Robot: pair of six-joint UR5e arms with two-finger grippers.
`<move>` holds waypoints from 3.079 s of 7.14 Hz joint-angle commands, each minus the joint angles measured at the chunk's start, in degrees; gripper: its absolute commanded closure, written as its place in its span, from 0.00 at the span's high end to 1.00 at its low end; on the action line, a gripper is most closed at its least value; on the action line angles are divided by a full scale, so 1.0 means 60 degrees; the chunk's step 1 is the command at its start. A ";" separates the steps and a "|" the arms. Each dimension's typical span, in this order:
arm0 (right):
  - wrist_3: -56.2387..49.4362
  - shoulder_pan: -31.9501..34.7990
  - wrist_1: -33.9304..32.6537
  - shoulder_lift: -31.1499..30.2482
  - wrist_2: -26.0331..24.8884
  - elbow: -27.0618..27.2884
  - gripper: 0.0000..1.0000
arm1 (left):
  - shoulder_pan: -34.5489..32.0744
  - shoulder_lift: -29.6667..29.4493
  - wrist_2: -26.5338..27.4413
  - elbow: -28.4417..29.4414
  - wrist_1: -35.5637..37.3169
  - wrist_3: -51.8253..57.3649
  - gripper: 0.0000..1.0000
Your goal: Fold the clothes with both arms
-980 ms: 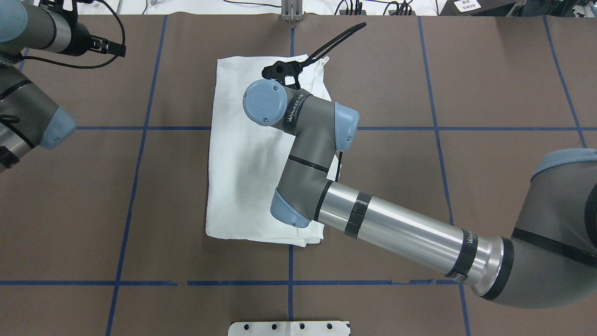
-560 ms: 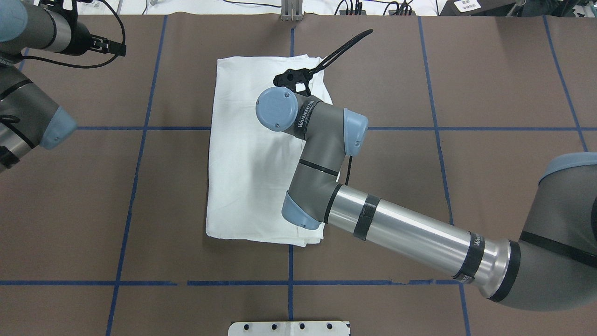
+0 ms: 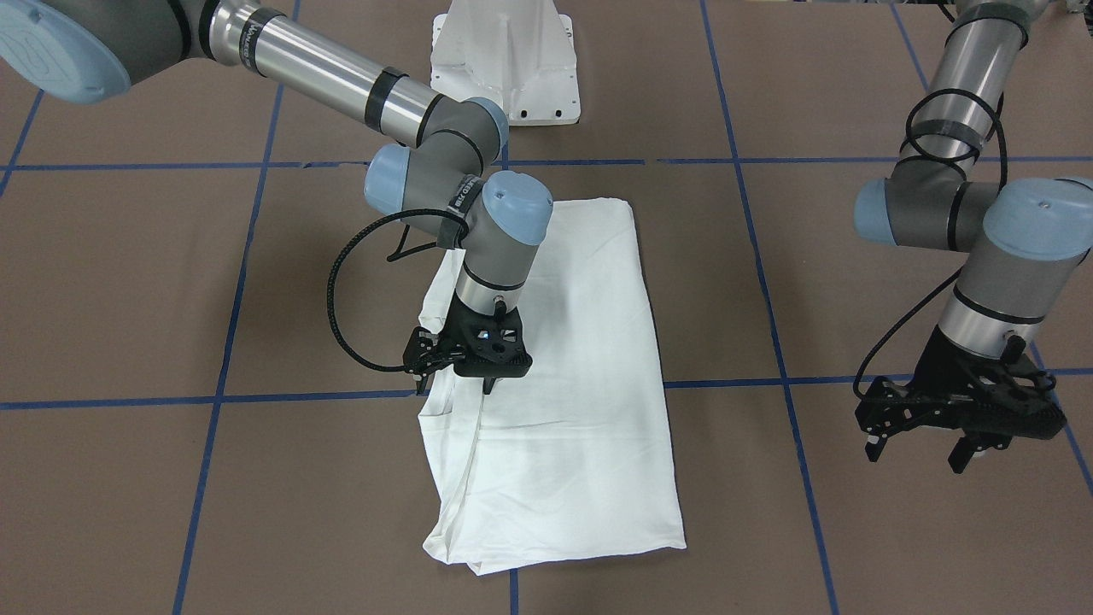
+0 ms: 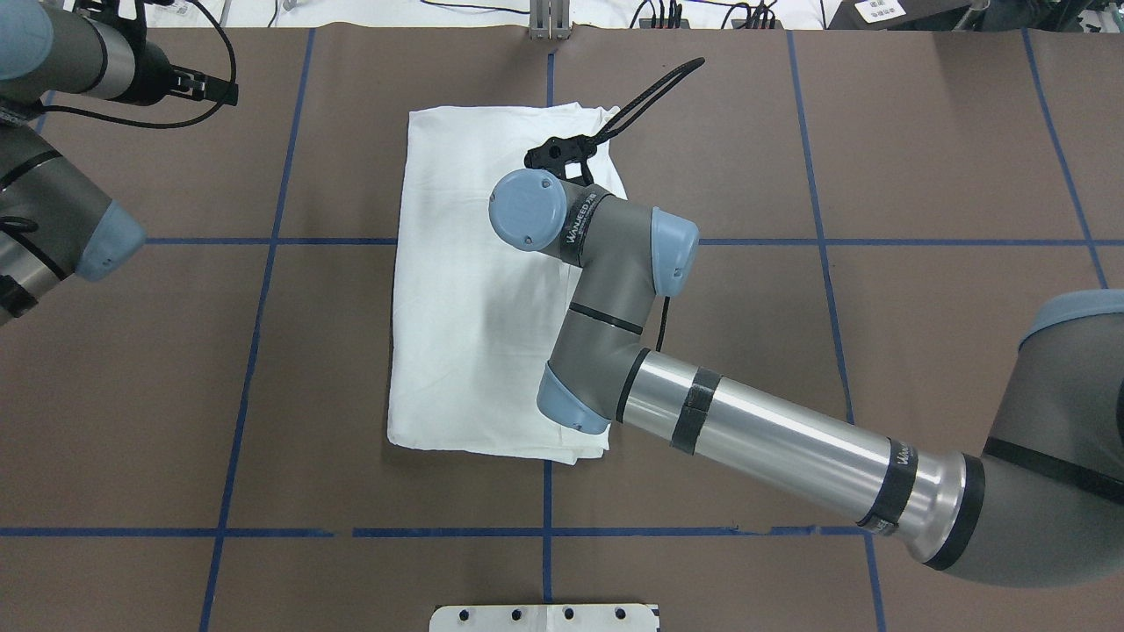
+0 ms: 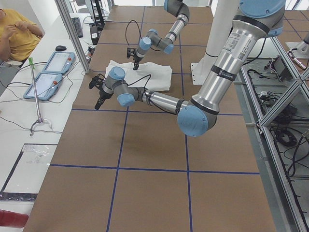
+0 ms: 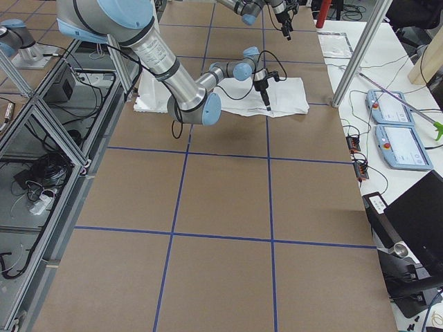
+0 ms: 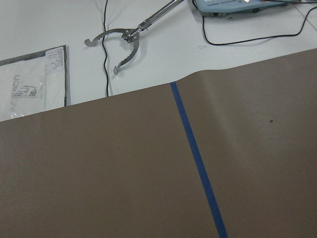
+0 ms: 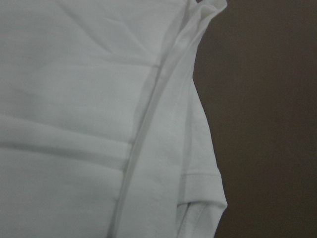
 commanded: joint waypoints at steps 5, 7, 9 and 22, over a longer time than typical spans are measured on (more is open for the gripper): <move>-0.1313 0.0407 -0.1131 -0.0969 -0.0026 0.1319 1.00 | 0.0030 0.0016 -0.0014 -0.0012 -0.0058 -0.0235 1.00; -0.1898 0.0613 -0.1088 -0.2024 -0.0040 0.2343 1.00 | 0.0045 0.0075 -0.0015 0.0002 -0.0220 -0.0236 1.00; -0.1800 0.0614 -0.0985 -0.2133 0.0062 0.3093 1.00 | 0.0045 0.0075 -0.0014 0.0002 -0.0220 -0.0236 1.00; -0.0623 0.0144 -0.0984 -0.1205 -0.0361 0.1336 1.00 | 0.0103 0.0090 -0.0015 0.0017 -0.0220 -0.0236 1.00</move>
